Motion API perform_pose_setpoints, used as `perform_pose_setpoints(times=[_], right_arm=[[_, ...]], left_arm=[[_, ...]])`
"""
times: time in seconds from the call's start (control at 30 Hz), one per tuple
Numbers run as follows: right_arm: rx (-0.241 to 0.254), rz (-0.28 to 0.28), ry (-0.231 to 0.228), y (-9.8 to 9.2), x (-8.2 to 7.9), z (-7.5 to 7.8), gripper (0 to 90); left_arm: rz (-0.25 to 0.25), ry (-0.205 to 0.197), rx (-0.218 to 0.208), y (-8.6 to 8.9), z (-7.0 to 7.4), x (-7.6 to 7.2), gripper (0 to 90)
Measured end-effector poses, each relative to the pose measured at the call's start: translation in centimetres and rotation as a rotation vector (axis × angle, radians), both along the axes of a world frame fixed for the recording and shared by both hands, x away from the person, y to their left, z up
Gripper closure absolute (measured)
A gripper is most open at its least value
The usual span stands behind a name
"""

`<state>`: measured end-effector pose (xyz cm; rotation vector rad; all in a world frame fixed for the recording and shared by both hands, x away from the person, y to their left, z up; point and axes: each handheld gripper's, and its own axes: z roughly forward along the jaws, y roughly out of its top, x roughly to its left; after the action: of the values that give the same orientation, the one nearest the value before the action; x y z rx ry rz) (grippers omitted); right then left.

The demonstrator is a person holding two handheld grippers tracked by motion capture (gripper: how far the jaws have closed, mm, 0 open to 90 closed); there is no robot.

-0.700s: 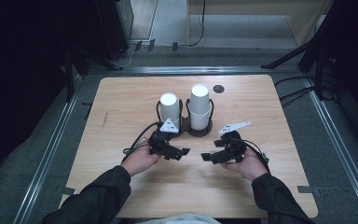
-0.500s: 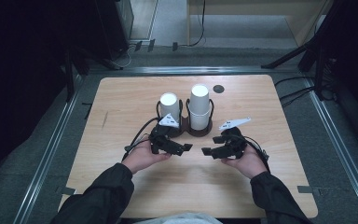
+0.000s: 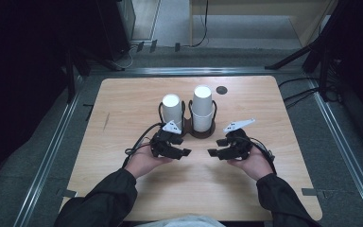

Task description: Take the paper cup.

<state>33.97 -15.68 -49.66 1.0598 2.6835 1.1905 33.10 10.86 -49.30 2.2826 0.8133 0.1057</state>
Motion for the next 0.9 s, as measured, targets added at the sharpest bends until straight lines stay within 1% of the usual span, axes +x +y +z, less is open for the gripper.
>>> perform_pose_setpoints(times=[0.07, 0.13, 0.27, 0.37, 0.43, 0.5, 0.6, 0.63, 0.7, 0.73, 0.8, 0.83, 0.9], right_arm=[[0.008, 0.011, 0.003, 0.1, 0.0, 0.0, 40.9], [0.014, 0.014, 0.015, 0.0, 0.1, 0.1, 40.9], [-0.003, 0.005, -0.008, -0.1, 0.1, 0.2, 38.8], [-0.008, -0.007, -0.018, -0.3, 0.1, 0.3, 38.0], [-0.003, -0.011, -0.020, -0.5, 0.2, 0.4, 37.9], [-0.008, -0.015, -0.022, -0.7, 0.3, 0.5, 37.9], [-0.008, -0.020, -0.015, -0.8, 0.4, 0.6, 38.0], [-0.001, -0.018, -0.012, -0.9, 0.4, 0.6, 38.0], [0.013, -0.012, -0.007, -0.8, 0.3, 0.9, 38.0], [0.009, -0.010, -0.012, -0.8, 0.2, 1.0, 38.0], [0.000, -0.006, -0.026, -0.7, 0.2, 1.3, 38.0], [0.000, -0.007, -0.029, -0.7, 0.2, 1.5, 38.0], [-0.010, -0.009, -0.034, -0.8, 0.3, 1.7, 37.6]], left_arm=[[-0.003, 0.004, 0.000, -0.1, -0.1, 0.0, 44.2], [-0.001, -0.006, 0.001, -0.1, 0.0, 0.0, 44.1], [0.004, -0.027, -0.008, -0.3, 0.1, -0.2, 43.9], [-0.009, -0.025, -0.014, -0.5, -0.1, -0.2, 44.0], [-0.017, -0.029, -0.006, -0.6, -0.2, -0.2, 44.1], [-0.011, -0.027, -0.012, -0.7, -0.2, -0.2, 44.2], [0.000, -0.027, -0.037, -0.7, -0.1, -0.1, 45.6], [0.002, -0.025, -0.042, -0.6, -0.1, -0.1, 46.8], [0.006, 0.000, -0.066, -0.6, 0.0, -0.1, 50.7], [0.005, 0.014, -0.081, -0.6, 0.0, 0.0, 52.6], [0.013, 0.023, -0.100, -0.6, 0.1, 0.2, 54.4], [0.020, 0.021, -0.112, -0.7, 0.2, 0.2, 54.6], [0.026, 0.007, -0.111, -0.9, 0.4, 0.4, 55.1]])
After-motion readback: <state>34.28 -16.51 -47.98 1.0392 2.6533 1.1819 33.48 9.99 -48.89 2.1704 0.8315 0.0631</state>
